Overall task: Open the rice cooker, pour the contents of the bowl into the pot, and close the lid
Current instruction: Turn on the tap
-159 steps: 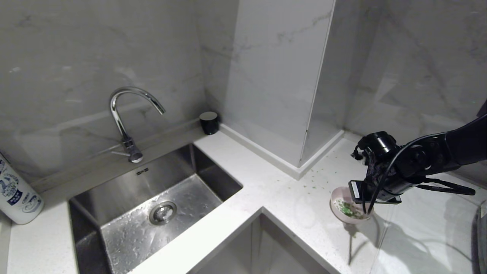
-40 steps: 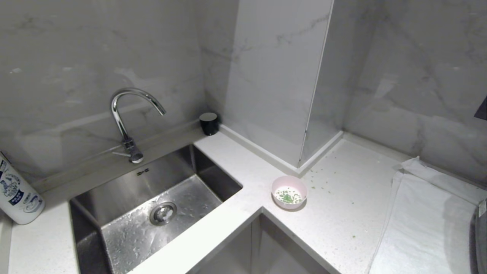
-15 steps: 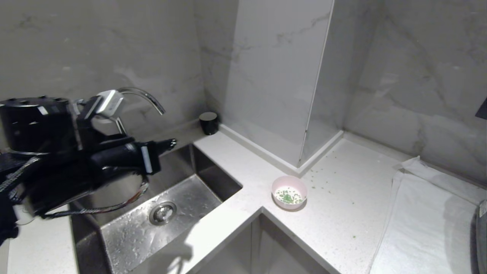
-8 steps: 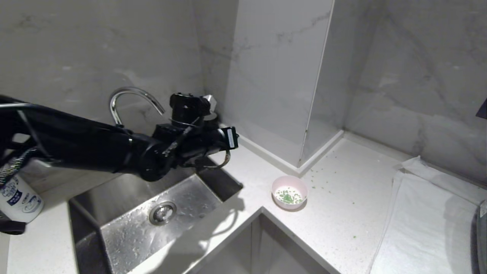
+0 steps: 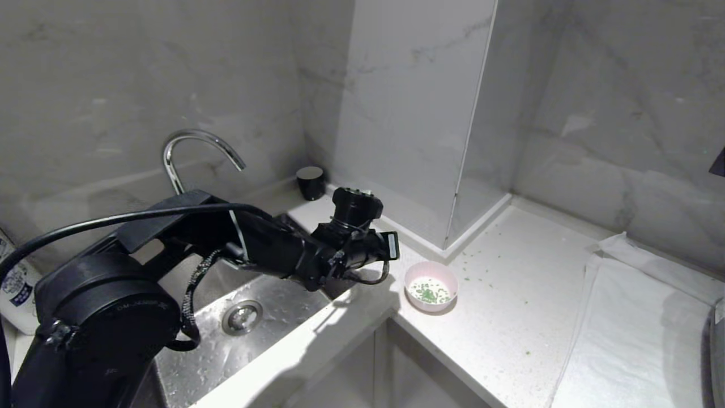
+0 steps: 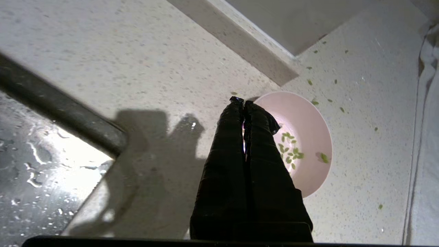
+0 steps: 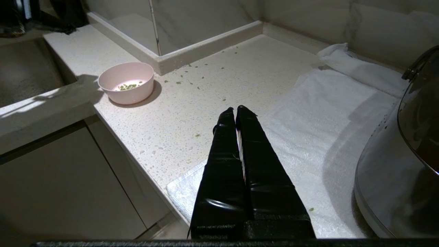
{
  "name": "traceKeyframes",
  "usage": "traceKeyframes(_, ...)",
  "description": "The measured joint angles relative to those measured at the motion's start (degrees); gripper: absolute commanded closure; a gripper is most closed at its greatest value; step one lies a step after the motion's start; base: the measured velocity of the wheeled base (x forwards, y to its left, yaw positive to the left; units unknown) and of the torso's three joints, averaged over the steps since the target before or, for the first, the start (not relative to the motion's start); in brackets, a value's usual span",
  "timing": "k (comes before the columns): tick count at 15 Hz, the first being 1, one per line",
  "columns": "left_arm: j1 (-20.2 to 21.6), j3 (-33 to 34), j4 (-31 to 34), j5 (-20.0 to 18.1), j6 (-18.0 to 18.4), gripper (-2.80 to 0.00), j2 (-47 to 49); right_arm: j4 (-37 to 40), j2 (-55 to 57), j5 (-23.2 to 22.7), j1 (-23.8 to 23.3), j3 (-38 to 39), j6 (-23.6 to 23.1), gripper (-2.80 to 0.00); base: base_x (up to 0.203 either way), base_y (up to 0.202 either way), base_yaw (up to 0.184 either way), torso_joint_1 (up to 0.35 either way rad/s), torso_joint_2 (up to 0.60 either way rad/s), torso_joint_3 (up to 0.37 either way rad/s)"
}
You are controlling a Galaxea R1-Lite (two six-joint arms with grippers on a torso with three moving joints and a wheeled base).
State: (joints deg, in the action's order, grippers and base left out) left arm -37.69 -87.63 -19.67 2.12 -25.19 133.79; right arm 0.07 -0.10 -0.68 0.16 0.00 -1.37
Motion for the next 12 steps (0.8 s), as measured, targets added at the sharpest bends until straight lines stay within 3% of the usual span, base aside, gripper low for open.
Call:
traceKeyframes(3,-2.03,-5.14,5.59,0.23,-0.43,0.0,2.41,0.02,0.0,0.02,0.0,0.0,-0.01,0.0,0.0,0.0,0.0,0.0,0.0,0.0)
traceKeyframes(4,-3.16,-6.47,6.48,0.35,-0.45,-2.8,3.12,0.02,0.0,0.0,0.0,0.0,-0.01,0.0,0.0,0.0,0.0,0.0,0.0,0.0)
traceKeyframes(9,-4.69,-13.89,12.46,1.44,0.26,-2.8,6.89,0.0,0.02,0.0,0.0,0.0,0.0,0.0,0.0,0.0,0.0,0.0,0.0,0.0)
traceKeyframes(12,-4.79,-15.09,13.36,2.47,1.43,-2.8,8.62,0.02,0.02,0.0,0.0,0.0,-0.01,0.0,0.0,0.0,0.0,0.0,0.0,0.0)
